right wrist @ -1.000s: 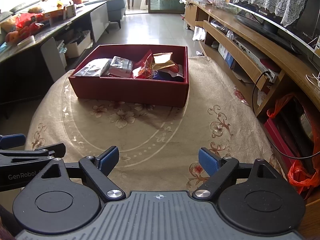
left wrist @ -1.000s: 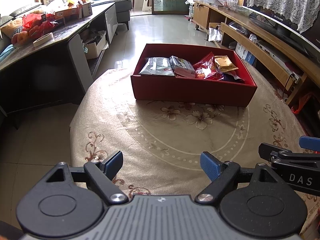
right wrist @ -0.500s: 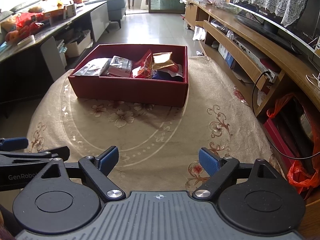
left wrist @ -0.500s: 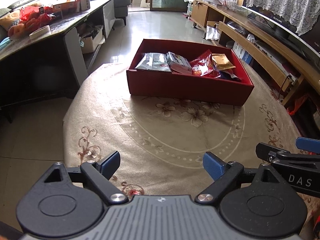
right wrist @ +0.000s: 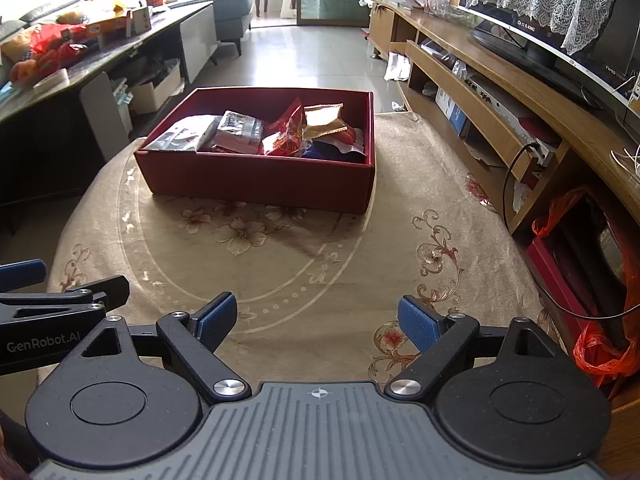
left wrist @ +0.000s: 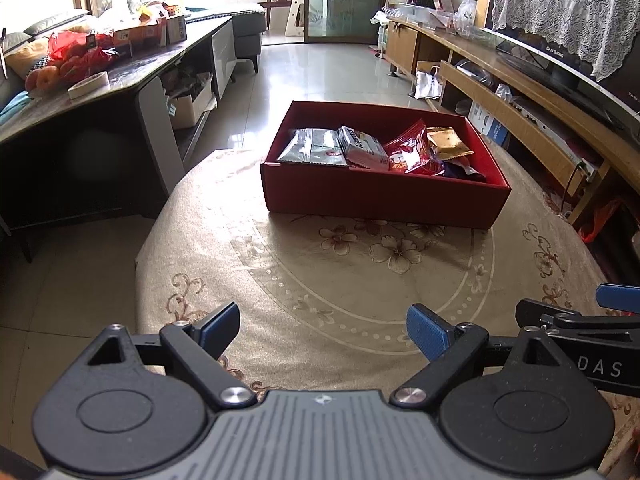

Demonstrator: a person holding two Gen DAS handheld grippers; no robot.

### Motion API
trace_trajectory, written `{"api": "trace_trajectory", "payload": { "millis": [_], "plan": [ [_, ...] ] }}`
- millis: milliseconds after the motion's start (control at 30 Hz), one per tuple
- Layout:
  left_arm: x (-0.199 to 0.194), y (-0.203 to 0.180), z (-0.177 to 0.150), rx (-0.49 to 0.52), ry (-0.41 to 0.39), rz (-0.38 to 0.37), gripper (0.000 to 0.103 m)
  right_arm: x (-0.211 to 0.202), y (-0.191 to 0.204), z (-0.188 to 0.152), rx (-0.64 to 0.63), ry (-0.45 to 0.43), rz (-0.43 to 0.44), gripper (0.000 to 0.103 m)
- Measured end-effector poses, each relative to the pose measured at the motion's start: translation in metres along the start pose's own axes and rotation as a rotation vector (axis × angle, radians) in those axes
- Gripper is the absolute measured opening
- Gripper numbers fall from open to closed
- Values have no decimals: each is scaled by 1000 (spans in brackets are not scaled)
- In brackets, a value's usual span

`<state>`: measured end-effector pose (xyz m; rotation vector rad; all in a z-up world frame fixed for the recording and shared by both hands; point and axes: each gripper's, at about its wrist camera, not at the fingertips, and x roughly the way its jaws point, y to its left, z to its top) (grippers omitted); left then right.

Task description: Organize snacks

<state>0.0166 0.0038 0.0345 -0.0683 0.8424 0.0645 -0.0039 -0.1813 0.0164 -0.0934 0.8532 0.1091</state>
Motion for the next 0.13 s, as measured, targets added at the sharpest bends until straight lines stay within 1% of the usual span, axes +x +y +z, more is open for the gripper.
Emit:
{"api": "trace_trajectory", "payload": {
  "millis": [133],
  "plan": [
    [-1,0,1,1,-6,18,88,0,-2,1,3,-1,-2,92]
  ]
}}
